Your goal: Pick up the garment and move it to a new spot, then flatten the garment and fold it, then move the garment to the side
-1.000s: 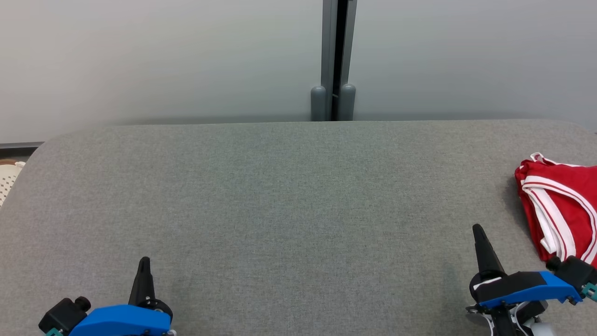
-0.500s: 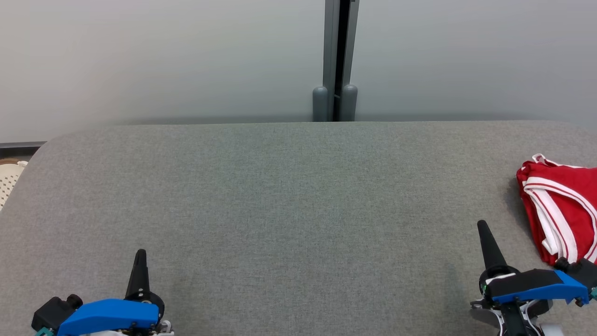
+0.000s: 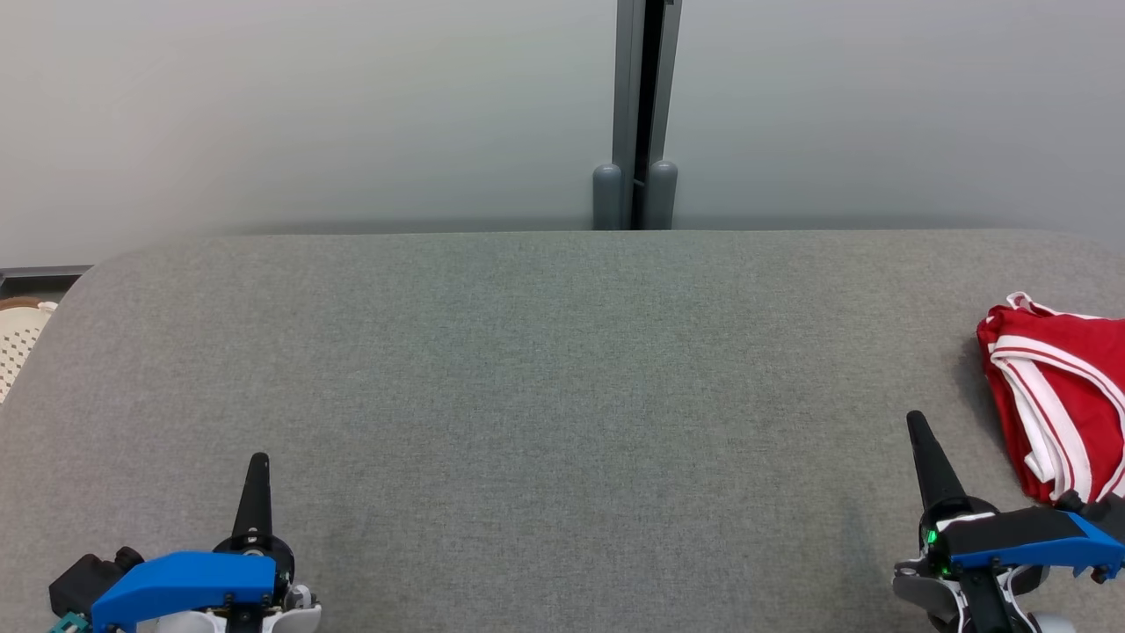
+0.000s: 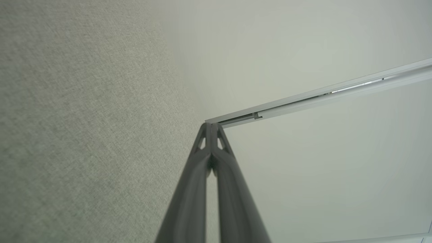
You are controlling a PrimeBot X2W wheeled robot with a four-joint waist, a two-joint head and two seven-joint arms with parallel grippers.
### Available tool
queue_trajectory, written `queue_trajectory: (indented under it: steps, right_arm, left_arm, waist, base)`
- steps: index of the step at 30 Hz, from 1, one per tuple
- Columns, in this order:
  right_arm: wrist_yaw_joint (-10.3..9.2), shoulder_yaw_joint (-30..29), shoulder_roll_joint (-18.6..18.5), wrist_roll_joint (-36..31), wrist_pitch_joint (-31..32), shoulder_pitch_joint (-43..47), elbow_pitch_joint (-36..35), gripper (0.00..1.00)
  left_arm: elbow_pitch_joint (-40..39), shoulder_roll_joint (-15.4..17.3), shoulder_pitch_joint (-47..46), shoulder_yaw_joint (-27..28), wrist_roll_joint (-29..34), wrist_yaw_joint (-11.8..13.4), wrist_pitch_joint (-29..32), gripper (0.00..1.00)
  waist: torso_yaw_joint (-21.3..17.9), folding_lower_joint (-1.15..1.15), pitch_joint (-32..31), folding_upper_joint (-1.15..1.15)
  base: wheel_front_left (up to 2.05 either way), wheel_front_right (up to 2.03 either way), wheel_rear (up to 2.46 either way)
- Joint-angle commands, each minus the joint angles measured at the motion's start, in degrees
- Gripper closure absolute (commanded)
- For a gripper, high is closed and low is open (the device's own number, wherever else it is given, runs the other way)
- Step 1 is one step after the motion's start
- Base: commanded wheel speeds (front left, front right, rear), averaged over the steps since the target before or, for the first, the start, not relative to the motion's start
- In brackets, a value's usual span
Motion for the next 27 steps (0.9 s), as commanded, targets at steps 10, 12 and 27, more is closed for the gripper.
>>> queue_trajectory:
  steps: [10, 12, 27]
  right_arm:
    - [0.02, -0.70, -0.41, 5.95, 1.64, 0.80, -1.99, 1.00]
    - [0.02, -0.75, -0.42, 6.41, 1.77, 0.84, -2.09, 1.00]
    - [0.02, -1.35, -0.45, 13.16, 3.54, 1.30, -3.66, 1.00]
  left_arm:
    - [-1.62, 0.07, -1.77, 0.87, -5.68, -0.58, 1.60, 1.00]
    - [-1.67, 0.07, -1.78, 0.93, -6.16, -0.58, 1.78, 1.00]
    - [-2.84, 0.07, -2.32, 1.80, -12.73, -0.78, 3.50, 1.00]
  waist:
    - [0.21, 0.00, -0.07, 0.00]
    - [0.23, 0.00, -0.08, 0.00]
    - [0.54, 0.00, -0.18, 0.00]
  base:
    - [0.00, 0.00, 0.00]
    - [0.00, 0.00, 0.00]
    - [0.00, 0.00, 0.00]
